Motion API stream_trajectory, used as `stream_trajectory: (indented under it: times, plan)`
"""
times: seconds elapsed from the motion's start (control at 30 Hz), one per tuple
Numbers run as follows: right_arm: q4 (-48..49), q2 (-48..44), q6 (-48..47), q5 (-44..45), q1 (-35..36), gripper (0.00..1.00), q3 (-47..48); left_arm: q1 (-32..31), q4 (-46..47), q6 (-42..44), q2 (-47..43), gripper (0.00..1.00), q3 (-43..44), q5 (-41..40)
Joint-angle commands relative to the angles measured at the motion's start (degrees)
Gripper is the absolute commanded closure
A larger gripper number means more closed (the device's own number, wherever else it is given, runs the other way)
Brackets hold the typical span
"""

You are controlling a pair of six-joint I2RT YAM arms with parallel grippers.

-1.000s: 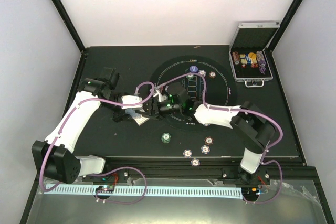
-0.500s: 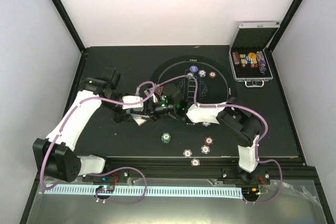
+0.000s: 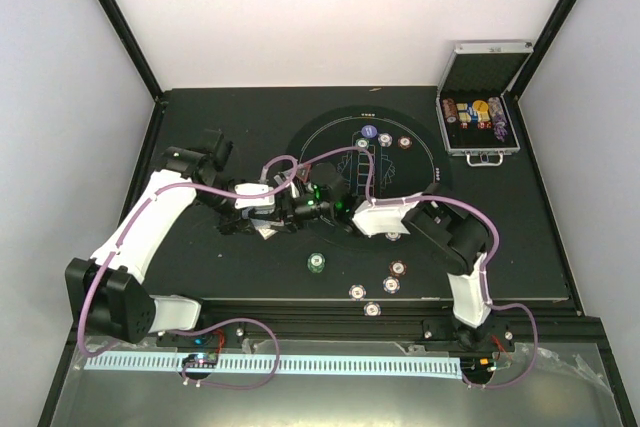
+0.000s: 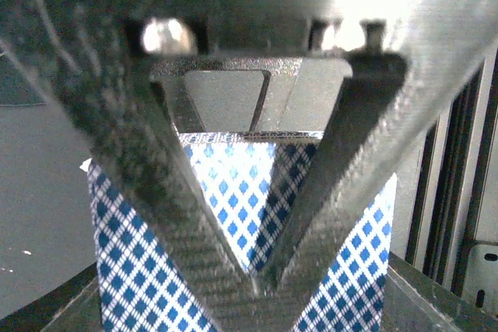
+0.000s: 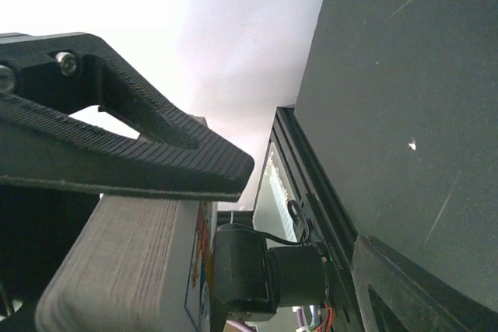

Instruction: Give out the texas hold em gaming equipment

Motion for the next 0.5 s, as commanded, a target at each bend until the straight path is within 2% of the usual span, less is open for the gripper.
stream_trajectory:
  times: [0.0,0.33,0.47]
  plan:
    - [1.9,-0.6,0.4,-0.4,-2.0,0.30,-5.3,-0.3,-1.2,-0.6,-0.4,0.99,1.9,0.2]
    - [-9.2,-5.9,-7.3,0.4,-4.2,0.43,-5.8,-0.3,-0.8,-0.9,-0.7,0.98,1.6,0.2]
    - [-12.1,-8.0,-8.8,1.1,-4.2,0.53,-5.2,-0.3,0.1,-1.3,-0.7,0.98,0.9,-0.2]
